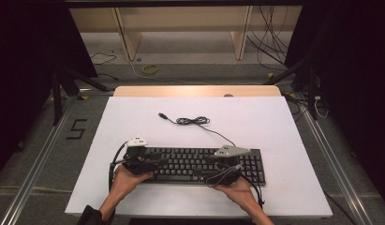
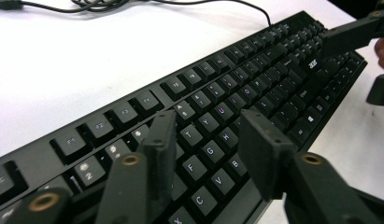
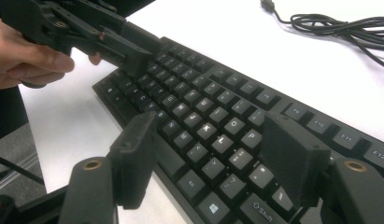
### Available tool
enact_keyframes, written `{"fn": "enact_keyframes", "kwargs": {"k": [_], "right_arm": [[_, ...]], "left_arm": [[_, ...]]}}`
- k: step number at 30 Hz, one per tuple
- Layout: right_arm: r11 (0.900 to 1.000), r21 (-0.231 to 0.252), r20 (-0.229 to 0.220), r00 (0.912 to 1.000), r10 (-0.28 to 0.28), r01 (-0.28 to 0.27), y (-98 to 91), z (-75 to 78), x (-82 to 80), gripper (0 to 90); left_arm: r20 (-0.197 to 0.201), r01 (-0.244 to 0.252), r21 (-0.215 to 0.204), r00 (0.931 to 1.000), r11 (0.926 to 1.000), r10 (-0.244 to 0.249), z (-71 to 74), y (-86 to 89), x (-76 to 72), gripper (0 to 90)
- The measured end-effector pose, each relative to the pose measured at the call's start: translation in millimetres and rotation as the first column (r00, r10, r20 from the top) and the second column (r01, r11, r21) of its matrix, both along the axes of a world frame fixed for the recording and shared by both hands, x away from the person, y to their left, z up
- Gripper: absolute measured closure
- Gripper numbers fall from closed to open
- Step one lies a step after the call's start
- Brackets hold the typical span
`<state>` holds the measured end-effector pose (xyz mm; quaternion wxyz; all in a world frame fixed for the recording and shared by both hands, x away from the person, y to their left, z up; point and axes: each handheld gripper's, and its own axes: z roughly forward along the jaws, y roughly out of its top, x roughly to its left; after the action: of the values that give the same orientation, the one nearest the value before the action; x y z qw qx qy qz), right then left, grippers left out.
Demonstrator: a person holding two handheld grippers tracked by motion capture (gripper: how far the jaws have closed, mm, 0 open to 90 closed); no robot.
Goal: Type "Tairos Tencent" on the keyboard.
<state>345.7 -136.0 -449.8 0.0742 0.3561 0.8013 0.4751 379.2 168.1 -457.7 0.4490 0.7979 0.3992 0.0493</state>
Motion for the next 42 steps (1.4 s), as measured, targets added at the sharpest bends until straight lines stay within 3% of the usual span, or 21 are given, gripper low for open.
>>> {"fn": "enact_keyframes", "kwargs": {"k": [9, 18, 42], "right_arm": [[1.0, 0.003, 0.013, 0.9999, -0.004, 0.004, -5.8, -0.4, -5.0, 34.0], [0.9997, 0.018, 0.027, 0.9995, -0.016, 0.016, -12.3, 0.8, -10.1, 32.8], [0.9997, 0.017, 0.018, 0.9997, -0.015, 0.015, -15.1, -1.3, -14.3, 31.5]], "left_arm": [[-0.007, 0.023, 0.058, 0.9997, 0.998, -0.023, -6.4, -9.5, 8.4, 76.3], [-0.012, 0.037, 0.097, 0.9993, 0.9946, -0.036, -10.5, -18.3, 16.0, 85.3], [-0.032, 0.047, 0.142, 0.9986, 0.9887, -0.043, -19.4, -25.5, 21.8, 89.2]]}}
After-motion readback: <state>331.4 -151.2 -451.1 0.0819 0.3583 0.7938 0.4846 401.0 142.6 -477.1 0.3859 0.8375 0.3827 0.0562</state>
